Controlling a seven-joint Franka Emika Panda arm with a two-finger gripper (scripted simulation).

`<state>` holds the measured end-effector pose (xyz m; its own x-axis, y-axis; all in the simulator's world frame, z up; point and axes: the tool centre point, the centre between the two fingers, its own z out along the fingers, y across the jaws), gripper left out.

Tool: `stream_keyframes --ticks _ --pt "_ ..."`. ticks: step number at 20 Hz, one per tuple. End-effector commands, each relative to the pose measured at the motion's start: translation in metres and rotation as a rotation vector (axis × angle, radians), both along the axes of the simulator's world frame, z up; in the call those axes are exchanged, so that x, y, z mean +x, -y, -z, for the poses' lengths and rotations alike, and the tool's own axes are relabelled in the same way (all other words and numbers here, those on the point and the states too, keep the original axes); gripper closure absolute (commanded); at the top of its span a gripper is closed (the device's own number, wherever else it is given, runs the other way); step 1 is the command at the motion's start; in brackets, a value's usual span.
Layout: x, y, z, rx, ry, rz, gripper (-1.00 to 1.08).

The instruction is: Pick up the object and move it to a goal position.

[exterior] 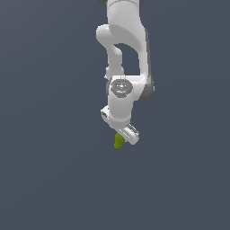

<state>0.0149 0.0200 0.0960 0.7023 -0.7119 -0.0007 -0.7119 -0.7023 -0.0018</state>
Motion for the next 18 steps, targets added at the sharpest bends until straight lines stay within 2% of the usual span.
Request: stream_keyframes --ticks 1,11,18 --pt "0.000 -0.001 0.003 -0.001 0.000 0.027 -0.92" --pt "0.000 -0.003 0.008 -0.002 -0.001 0.045 -0.92" --pt "-0.001 -0.002 0.040 -0.002 -0.001 0.049 -0.92"
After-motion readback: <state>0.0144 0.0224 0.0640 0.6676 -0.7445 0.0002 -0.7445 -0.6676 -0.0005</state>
